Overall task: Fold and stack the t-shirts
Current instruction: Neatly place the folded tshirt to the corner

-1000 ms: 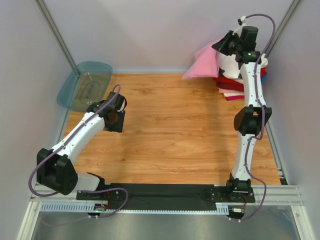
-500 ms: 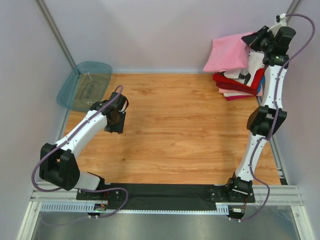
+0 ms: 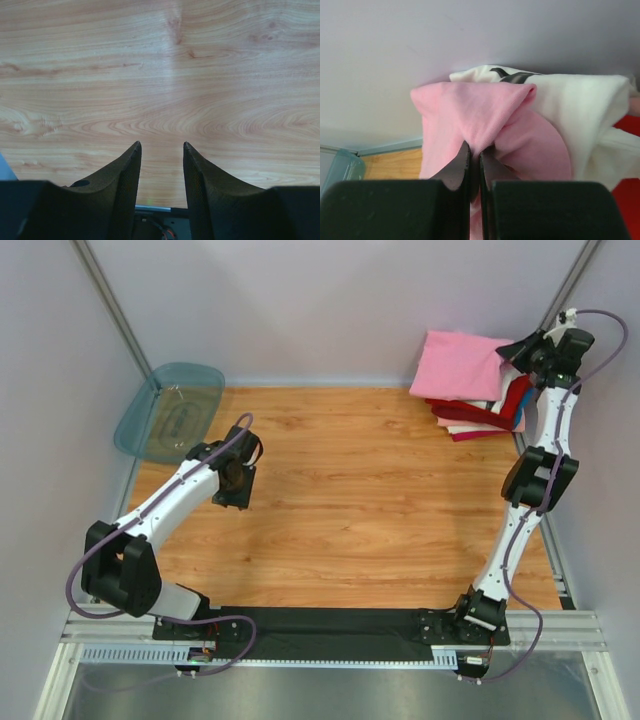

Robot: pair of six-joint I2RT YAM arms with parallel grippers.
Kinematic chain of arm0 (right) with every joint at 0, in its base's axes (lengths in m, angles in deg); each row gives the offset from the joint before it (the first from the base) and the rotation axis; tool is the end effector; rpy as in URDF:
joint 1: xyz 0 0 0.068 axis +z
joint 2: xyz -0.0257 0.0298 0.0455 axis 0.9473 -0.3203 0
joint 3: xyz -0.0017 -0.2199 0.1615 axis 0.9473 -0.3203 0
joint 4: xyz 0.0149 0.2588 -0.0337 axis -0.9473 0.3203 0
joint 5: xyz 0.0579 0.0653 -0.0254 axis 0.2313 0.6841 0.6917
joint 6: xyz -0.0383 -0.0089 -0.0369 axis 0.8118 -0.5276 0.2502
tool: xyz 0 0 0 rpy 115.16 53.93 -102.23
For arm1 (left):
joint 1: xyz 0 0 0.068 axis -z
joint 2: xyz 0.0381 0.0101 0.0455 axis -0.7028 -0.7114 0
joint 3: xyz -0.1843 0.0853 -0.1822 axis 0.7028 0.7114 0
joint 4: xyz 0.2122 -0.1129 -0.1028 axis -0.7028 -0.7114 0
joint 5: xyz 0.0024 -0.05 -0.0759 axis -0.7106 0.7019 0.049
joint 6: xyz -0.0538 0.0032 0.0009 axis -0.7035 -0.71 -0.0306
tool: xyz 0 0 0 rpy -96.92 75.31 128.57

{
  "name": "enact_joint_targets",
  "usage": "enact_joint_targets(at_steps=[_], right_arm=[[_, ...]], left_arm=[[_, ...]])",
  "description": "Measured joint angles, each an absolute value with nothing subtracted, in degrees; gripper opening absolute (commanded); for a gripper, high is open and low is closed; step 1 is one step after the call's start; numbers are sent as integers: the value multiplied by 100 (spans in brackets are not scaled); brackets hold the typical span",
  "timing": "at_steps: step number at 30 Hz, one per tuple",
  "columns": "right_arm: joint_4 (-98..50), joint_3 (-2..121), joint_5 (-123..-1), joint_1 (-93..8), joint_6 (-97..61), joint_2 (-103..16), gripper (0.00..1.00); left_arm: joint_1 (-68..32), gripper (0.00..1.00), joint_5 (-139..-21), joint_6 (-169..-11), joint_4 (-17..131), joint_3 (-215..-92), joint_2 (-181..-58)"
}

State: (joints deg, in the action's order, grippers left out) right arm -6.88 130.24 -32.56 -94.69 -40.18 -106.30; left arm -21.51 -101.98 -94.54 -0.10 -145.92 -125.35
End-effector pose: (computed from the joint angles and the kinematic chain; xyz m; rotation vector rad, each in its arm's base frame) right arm 0.5358 -0.2082 0.3121 0.3786 1.7947 0.6651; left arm 0.2485 -0.0970 0.2560 0.1129 2.7654 0.1686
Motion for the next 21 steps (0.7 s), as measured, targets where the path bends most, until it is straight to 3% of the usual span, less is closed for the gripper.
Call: enact_joint_targets(at_steps=[21], right_arm=[[-417,13013,-3831,-9863,-3659,-10737,0]], left_arm=[[-2092,46,-10236,-9454,-52,-14592,-12795]])
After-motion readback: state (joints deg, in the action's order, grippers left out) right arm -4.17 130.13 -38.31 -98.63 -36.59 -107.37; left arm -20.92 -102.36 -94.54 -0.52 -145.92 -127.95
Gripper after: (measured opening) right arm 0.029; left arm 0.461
